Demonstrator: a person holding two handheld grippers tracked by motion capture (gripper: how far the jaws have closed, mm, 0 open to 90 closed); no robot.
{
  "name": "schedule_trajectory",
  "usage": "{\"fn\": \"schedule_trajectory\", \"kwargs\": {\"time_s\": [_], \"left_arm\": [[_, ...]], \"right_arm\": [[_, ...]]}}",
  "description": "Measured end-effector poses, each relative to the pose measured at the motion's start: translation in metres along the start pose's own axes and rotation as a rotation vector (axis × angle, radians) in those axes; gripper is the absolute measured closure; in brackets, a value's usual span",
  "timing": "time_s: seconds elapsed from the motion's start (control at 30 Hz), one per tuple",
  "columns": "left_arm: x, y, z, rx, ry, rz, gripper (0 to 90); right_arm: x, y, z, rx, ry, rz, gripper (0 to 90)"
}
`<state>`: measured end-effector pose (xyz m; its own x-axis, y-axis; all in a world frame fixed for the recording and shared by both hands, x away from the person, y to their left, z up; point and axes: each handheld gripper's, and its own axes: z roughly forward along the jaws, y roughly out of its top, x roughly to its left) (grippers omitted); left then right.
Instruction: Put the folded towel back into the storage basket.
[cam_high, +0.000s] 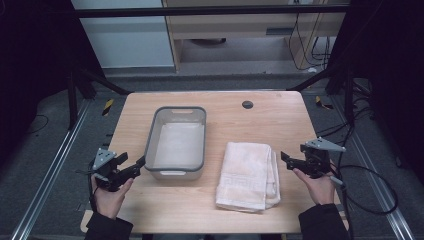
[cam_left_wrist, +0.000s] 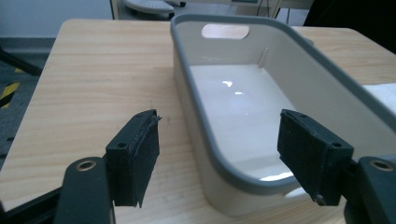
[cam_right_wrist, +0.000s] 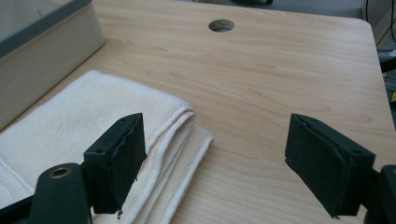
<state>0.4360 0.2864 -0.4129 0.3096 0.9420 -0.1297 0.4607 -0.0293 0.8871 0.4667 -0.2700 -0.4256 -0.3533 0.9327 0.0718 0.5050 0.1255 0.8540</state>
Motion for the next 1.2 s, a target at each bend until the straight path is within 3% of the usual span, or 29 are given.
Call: {"fn": "schedule_trajectory", "kwargs": {"time_s": [0.5, 1.2], "left_arm": [[-0.035, 0.017, 0.014, -0.001, -0.072, 0.051, 30.0], [-0.088, 0.020, 0.035, 0.016, -0.171, 0.115, 31.0]], "right_arm": [[0.006, 0.019, 0.001, -0.025, 0.025, 0.011, 21.7], [0.014, 0.030, 0.016, -0.027, 0.064, 0.028, 22.9]]}}
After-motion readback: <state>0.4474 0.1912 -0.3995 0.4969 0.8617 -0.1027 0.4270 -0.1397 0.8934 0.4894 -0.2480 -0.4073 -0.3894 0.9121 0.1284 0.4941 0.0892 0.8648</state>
